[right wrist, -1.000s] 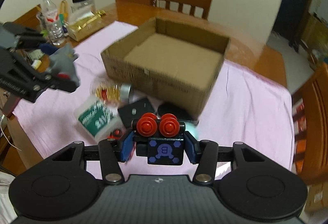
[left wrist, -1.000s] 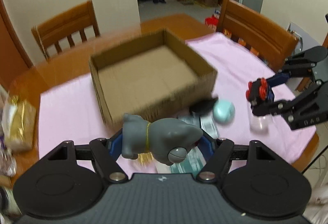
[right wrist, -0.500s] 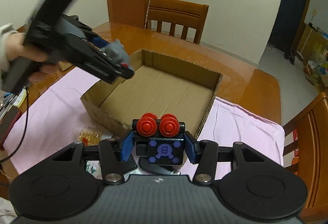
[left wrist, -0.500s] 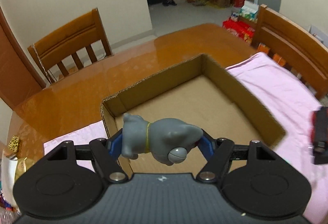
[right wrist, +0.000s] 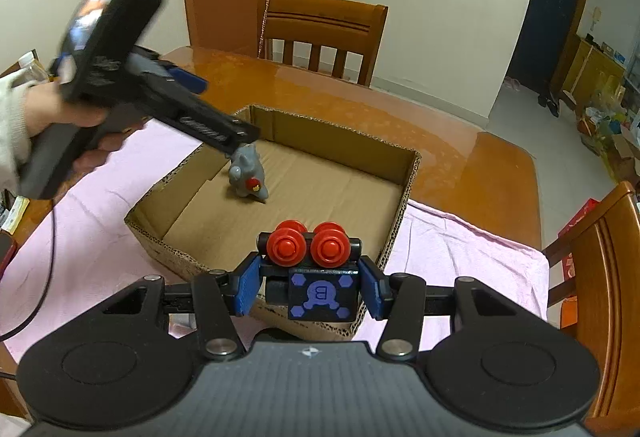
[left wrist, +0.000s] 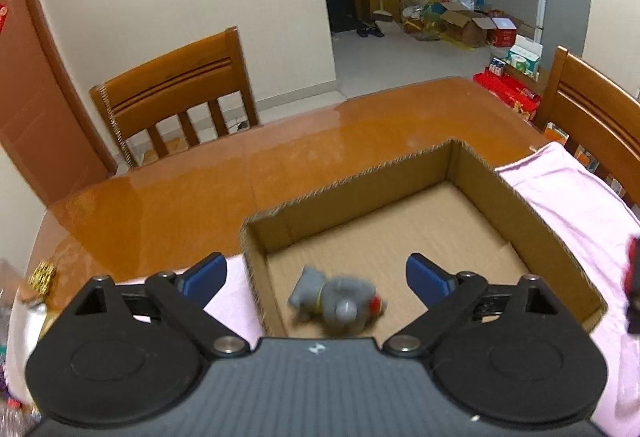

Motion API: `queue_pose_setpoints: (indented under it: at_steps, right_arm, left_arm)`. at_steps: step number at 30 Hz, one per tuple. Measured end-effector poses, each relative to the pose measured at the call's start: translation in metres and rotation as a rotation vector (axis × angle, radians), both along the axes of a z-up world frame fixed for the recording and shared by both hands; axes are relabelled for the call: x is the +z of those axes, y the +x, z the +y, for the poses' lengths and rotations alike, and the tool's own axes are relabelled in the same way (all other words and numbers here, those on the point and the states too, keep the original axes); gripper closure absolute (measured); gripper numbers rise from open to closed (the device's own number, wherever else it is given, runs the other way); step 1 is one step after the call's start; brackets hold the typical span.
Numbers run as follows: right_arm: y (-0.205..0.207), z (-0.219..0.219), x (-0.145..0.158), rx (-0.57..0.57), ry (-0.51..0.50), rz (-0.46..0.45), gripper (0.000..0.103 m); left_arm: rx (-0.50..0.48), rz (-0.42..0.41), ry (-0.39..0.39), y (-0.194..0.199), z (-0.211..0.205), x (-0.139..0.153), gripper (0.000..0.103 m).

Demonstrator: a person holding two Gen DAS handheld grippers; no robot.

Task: Organize rigid objects
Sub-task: 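Drop the elephant into the cardboard box with the left tool while the right tool drops the robot beside it, then move the right tool to the clear plastic jar and close on it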

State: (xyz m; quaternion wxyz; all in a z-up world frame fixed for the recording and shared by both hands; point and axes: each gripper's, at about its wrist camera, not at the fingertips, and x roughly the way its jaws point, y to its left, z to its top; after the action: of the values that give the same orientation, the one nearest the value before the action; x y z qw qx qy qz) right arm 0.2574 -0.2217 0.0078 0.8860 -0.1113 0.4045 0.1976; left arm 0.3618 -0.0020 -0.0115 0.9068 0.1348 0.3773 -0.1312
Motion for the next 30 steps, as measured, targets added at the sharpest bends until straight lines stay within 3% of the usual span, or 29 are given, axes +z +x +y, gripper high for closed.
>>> queue_pose_setpoints:
  at_steps: [8, 15, 16, 17, 18, 19, 21, 30]
  right_arm:
    - [0.026, 0.010, -0.003, 0.028, -0.020, 0.007, 0.047]
    - [0.078, 0.024, -0.010, 0.016, -0.062, 0.014, 0.046]
    - [0.088, 0.027, -0.011, 0.008, -0.064, 0.016, 0.045]
    - [0.094, 0.027, -0.011, 0.001, -0.060, 0.014, 0.033]
    - [0.097, 0.028, -0.010, -0.009, -0.055, 0.006, 0.013]
    - [0.098, 0.028, -0.009, -0.018, -0.048, -0.010, 0.002]
    - [0.095, 0.026, -0.005, -0.021, -0.027, -0.046, 0.000]
    - [0.065, 0.013, -0.001, -0.043, -0.017, -0.039, 0.000]
  left_arm:
    - [0.085, 0.008, -0.041, -0.046, 0.031, 0.005, 0.002]
    - [0.204, 0.000, -0.059, -0.078, 0.053, 0.001, 0.002]
    - [0.214, 0.003, -0.067, -0.082, 0.054, 0.000, 0.002]
    - [0.222, 0.003, -0.074, -0.085, 0.056, -0.001, 0.002]
    - [0.226, 0.005, -0.078, -0.087, 0.056, -0.002, 0.002]
    - [0.229, 0.011, -0.081, -0.089, 0.056, -0.004, 0.002]
    - [0.235, 0.025, -0.085, -0.095, 0.056, -0.008, 0.002]
    - [0.234, 0.023, -0.074, -0.119, 0.045, -0.013, 0.002]
